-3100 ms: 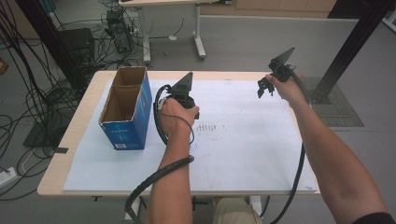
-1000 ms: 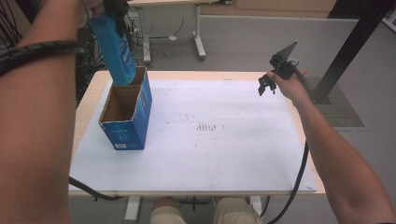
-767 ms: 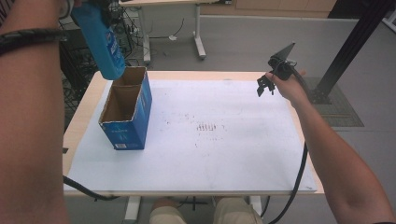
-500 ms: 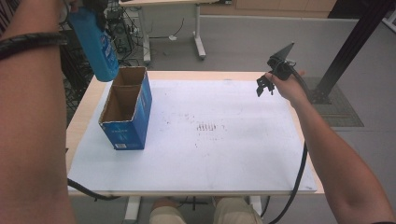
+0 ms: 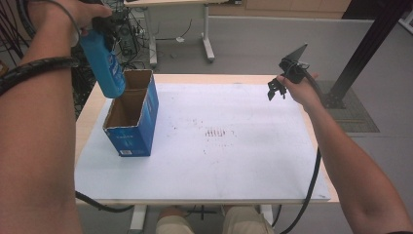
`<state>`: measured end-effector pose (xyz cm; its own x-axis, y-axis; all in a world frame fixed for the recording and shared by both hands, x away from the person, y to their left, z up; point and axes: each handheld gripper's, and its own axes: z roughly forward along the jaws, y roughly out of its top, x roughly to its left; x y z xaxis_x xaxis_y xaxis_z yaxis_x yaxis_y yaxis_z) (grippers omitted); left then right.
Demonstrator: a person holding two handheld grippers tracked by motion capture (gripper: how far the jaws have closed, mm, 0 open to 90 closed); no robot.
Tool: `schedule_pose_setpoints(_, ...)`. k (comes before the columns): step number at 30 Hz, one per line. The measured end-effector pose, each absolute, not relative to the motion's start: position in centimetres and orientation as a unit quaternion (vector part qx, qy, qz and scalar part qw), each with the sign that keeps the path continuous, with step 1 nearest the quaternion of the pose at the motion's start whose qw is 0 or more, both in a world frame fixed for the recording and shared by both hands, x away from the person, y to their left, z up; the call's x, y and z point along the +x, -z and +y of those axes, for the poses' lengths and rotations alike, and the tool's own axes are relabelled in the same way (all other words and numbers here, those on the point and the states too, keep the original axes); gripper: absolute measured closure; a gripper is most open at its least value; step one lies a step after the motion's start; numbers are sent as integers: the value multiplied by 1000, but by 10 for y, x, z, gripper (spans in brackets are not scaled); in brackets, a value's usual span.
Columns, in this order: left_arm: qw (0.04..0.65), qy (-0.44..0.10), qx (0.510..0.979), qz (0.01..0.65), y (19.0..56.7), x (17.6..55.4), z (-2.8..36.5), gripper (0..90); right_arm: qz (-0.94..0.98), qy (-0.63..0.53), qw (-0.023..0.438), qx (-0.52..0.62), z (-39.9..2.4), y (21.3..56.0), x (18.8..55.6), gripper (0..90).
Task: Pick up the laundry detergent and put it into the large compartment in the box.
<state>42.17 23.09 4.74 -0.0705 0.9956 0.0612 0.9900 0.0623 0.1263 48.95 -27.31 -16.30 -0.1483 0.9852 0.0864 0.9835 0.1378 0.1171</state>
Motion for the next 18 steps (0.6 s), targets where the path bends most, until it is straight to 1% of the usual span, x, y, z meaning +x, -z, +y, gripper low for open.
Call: schedule_pose_setpoints(18,13,-51,693,719,-3,428,229,378,756,-72,8,651,-271,162,488,68)
